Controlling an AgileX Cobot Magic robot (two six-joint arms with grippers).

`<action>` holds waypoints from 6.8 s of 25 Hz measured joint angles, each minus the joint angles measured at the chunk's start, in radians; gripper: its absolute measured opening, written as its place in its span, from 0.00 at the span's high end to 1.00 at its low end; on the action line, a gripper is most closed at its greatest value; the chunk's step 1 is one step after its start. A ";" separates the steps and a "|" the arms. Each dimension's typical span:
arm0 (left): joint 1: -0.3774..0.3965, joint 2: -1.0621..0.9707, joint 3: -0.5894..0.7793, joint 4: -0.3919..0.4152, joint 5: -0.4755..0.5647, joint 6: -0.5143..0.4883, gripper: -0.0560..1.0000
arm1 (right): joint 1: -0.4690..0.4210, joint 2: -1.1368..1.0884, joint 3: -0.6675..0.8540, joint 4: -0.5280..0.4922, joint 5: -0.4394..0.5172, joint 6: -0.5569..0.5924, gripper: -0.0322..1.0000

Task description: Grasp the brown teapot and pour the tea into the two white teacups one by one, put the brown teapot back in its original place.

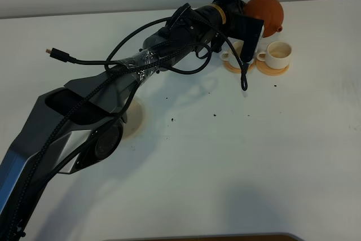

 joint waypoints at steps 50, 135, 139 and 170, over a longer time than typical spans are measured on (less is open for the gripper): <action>0.000 0.000 0.000 0.006 -0.026 0.162 0.81 | 0.000 0.000 0.000 0.000 0.000 0.000 0.74; -0.020 0.000 0.000 0.157 -0.073 0.207 0.81 | 0.000 0.000 0.000 0.000 0.000 0.000 0.74; -0.021 0.000 0.000 0.174 -0.079 0.207 0.81 | 0.000 0.000 0.000 0.000 0.000 0.000 0.74; -0.030 0.021 0.006 0.227 -0.146 0.207 0.81 | 0.000 0.000 0.000 0.000 0.000 0.000 0.74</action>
